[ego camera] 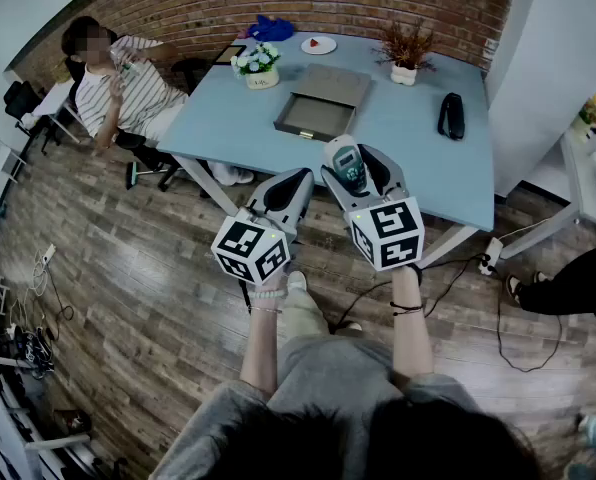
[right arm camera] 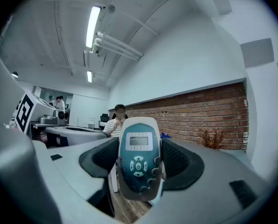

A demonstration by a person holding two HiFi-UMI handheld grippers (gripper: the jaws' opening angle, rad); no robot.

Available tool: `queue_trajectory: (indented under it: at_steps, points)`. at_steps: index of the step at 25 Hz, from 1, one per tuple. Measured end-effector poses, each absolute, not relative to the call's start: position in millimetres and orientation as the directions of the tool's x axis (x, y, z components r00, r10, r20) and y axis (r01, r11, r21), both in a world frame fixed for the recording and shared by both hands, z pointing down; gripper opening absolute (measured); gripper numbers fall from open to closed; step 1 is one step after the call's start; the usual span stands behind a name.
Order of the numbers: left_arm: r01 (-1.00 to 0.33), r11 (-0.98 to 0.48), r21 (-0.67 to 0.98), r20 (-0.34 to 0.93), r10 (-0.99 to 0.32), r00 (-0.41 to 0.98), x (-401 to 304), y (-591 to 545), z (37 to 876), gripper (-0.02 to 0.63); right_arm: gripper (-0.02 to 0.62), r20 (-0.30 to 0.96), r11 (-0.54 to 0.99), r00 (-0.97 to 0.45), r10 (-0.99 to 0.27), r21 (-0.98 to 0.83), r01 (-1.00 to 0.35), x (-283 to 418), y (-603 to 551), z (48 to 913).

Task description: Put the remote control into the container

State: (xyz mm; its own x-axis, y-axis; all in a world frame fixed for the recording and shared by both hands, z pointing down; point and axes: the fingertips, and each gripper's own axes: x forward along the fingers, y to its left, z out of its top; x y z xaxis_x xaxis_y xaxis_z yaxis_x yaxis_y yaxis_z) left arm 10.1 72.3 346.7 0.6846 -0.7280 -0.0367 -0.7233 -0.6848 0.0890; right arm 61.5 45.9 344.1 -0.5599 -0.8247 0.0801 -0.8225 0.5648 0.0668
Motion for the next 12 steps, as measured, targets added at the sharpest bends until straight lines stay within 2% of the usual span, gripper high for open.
queue_trajectory:
  at_steps: [12]
  points:
    - [-0.735,-0.672,0.091,-0.012,-0.738,0.674,16,63,358,0.003,0.284,0.109,0.562,-0.553,-0.826,0.080,-0.823,72,36,359]
